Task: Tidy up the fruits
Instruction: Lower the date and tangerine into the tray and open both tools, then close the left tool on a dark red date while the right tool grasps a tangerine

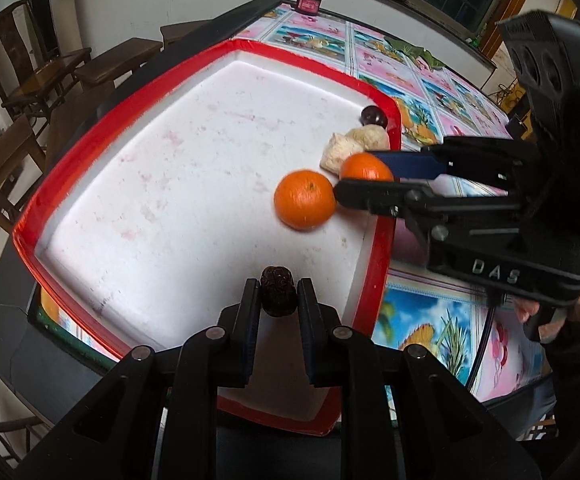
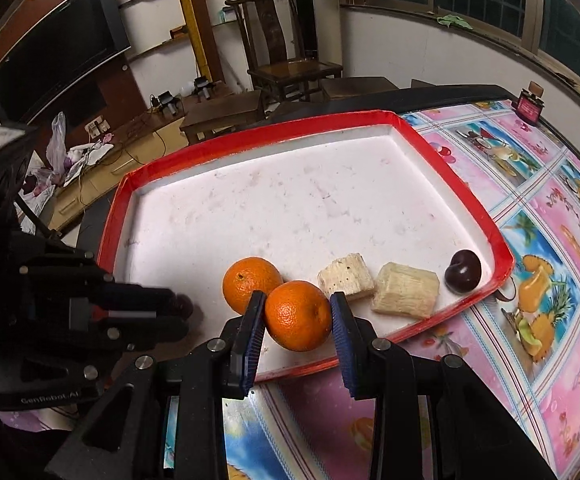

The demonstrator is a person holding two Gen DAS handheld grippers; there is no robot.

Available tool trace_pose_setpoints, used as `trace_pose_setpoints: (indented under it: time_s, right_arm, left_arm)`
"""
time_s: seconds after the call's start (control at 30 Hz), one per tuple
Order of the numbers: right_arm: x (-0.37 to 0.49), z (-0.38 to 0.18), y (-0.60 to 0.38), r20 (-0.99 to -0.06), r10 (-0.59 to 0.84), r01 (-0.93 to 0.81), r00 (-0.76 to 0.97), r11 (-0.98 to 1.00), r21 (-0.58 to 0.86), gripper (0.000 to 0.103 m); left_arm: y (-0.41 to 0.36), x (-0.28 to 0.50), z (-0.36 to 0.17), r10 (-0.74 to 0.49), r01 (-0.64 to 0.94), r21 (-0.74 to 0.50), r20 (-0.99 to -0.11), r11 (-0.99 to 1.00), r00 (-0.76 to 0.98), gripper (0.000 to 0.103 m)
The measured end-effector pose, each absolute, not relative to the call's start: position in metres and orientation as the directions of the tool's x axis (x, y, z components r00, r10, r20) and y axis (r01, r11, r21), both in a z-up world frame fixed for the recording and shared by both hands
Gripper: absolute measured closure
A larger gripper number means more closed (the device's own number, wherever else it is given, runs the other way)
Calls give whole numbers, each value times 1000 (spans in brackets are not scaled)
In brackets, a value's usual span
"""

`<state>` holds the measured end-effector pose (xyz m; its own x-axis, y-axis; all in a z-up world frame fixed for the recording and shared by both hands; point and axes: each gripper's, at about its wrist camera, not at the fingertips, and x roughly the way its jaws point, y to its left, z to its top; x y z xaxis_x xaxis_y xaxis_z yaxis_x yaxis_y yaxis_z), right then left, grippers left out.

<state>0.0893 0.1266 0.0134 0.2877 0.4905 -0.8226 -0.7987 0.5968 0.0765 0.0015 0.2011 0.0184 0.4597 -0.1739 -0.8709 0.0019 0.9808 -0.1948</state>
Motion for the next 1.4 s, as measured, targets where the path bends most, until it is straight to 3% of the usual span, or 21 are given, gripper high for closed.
trace_pose_setpoints:
  time_s: [0.8,0.83,0.97,1.07,1.23,1.3,1.37,1.4]
  right_arm:
    - [81,10,126,-843,462,-819,276,572,46,67]
    - [80,12,124,-838,470,-817,277,574,52,64]
    - [74,23,115,-820,497,-813,282,578,71,64]
    - [66,31,105,-803,519,-808,293,584,83,59]
    - [50,40,67,-775,544,-756,323,641,135,35]
    - [41,41,48,-776,534,-724,335,673,150,26]
    - [33,41,32,-778,528,-699,341,696,167,24]
    - [28,41,24,-778,529,-685,339,705,181,22]
  left_arm:
    - [195,-3,18,-178,-12,-206,-874,979,451,86]
    - [194,-3,18,-179,-12,-206,-875,978,450,84]
    - [193,-5,20,-177,-15,-208,-870,978,460,56]
    - [193,-7,24,-168,-29,-205,-866,978,471,52]
    - [193,-10,28,-156,-51,-207,-860,977,486,46]
    - [192,-11,30,-132,-64,-188,-860,980,493,36]
    - [191,-11,32,-134,-69,-193,-857,979,498,26]
    - [190,-11,33,-142,-70,-202,-855,977,498,26]
